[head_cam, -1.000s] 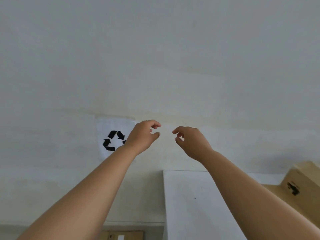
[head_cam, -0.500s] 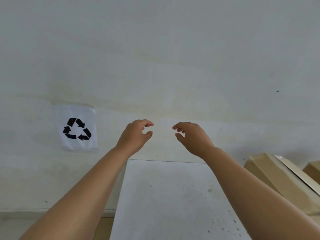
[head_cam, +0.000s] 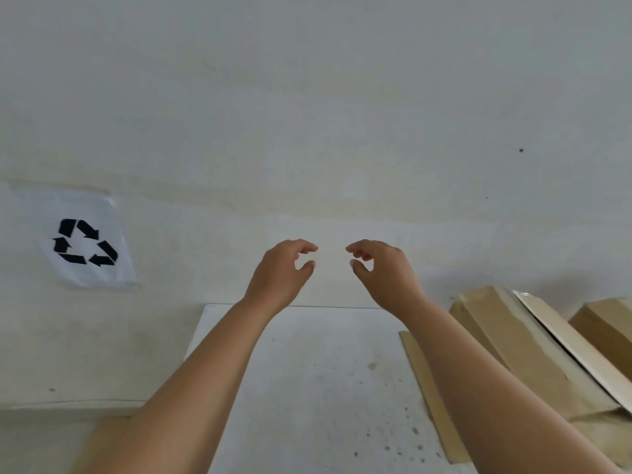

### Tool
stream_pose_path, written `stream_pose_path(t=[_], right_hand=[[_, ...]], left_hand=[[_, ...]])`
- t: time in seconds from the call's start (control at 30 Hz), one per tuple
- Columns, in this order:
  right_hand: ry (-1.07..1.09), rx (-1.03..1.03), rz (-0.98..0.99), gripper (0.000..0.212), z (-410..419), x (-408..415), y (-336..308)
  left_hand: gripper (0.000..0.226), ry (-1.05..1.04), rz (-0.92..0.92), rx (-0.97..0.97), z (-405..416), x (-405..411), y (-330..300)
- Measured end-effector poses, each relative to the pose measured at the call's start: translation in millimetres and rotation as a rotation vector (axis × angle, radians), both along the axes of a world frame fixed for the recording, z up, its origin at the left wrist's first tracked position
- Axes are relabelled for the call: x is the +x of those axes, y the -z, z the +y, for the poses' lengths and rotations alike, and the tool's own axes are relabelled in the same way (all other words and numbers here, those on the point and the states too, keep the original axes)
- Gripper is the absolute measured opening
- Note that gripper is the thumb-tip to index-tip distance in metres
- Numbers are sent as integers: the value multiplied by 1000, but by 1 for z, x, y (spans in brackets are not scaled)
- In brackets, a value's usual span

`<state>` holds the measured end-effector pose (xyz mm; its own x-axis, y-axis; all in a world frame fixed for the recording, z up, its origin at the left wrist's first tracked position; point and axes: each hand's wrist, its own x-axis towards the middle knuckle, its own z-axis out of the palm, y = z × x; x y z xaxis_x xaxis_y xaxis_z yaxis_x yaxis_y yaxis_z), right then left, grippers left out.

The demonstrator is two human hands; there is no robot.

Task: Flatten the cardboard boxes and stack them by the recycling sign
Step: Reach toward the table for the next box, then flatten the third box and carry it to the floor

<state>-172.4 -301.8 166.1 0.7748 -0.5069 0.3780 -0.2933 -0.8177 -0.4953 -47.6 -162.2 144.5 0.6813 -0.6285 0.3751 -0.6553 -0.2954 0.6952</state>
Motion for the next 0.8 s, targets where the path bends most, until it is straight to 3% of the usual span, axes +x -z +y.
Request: stream_pose_path(t=[0.47,0.8], right_hand=[[-55,105,175,27,-156,-124,63],[54,199,140,29,-223,-200,96]], left_hand=[[25,-155,114,18,-133,-135,74],[26,-52,67,110,-229,-212,90]])
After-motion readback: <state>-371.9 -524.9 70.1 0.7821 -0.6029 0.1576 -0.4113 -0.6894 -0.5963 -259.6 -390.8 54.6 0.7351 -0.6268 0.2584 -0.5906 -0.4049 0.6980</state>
